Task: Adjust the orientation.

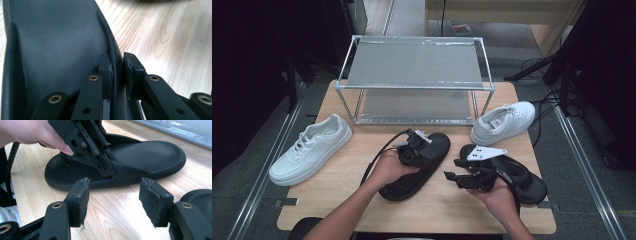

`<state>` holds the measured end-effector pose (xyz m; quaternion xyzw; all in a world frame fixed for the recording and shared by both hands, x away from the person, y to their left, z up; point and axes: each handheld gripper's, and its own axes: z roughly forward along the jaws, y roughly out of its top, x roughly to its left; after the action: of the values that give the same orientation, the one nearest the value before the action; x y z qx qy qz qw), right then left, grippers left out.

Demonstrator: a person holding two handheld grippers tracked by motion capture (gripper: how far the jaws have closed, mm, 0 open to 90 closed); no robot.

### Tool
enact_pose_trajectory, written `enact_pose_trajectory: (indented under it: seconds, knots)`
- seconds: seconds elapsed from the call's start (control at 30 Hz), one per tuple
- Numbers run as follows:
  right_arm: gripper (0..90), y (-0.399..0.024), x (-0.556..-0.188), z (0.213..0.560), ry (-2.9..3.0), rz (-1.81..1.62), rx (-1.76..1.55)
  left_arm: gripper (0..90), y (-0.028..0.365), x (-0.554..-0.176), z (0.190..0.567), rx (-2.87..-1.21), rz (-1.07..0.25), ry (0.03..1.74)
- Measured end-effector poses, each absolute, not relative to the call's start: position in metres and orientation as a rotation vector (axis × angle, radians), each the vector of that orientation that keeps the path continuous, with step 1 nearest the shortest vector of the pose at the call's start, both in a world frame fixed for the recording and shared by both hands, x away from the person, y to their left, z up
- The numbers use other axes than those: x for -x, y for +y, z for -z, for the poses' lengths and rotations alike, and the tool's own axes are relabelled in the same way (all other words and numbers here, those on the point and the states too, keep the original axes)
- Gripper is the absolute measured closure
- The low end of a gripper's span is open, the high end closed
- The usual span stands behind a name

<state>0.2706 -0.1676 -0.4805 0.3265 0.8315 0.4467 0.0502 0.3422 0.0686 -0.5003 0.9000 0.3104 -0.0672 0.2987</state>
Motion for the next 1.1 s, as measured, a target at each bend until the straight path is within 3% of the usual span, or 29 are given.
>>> enact_pose_trajectory:
  seconds: [0.1,0.2,0.3,0.33,0.5,0.63,0.67,0.7,0.77,0.87,0.9,0.93,1.03,1.1]
  knots:
    - [42.7,-0.168,-0.271,0.481,2.528,-1.348,-1.015,61.1,0.072,-0.341,0.494,-2.370,0.141,0.823]
    - [42.5,-0.168,-0.273,0.481,2.528,-1.356,-1.012,53.8,0.078,-0.338,0.486,-2.348,0.131,0.825]
    - [42.0,-0.167,-0.274,0.481,2.538,-1.355,-1.012,51.6,0.083,-0.335,0.479,-2.325,0.110,0.834]
    - [41.9,-0.166,-0.274,0.481,2.551,-1.347,-1.007,46.8,0.089,-0.330,0.472,-2.315,0.089,0.848]
    - [46.1,-0.165,-0.276,0.481,2.567,-1.339,-0.999,46.0,0.111,-0.314,0.459,-2.279,0.056,0.856]
    - [47.1,-0.164,-0.280,0.482,2.572,-1.323,-0.981,51.1,0.122,-0.302,0.456,-2.263,0.030,0.866]
    - [48.0,-0.163,-0.282,0.482,2.577,-1.321,-0.976,60.5,0.126,-0.298,0.455,-2.262,0.026,0.861]
    - [48.0,-0.163,-0.282,0.482,2.577,-1.321,-0.976,60.5,0.131,-0.295,0.454,-2.260,0.043,0.863]
    - [51.4,-0.162,-0.284,0.482,2.578,-1.285,-1.008,71.9,0.146,-0.283,0.453,-2.206,0.019,0.895]
    - [58.8,-0.163,-0.285,0.482,2.581,-1.289,-1.002,80.2,0.155,-0.275,0.452,-2.191,0.003,0.908]
    - [63.9,-0.163,-0.286,0.482,2.579,-1.288,-1.001,83.0,0.158,-0.270,0.452,-2.177,-0.002,0.919]
    - [75.4,-0.163,-0.291,0.482,2.590,-1.297,-1.009,87.4,0.161,-0.263,0.452,-2.173,-0.014,0.933]
    - [90.0,-0.158,-0.300,0.484,2.616,-1.300,-1.022,90.0,0.161,-0.256,0.453,-2.179,-0.035,0.965]
    - [90.0,-0.151,-0.303,0.482,2.598,-1.291,-0.998,90.0,0.161,-0.252,0.455,-2.169,-0.036,0.969]
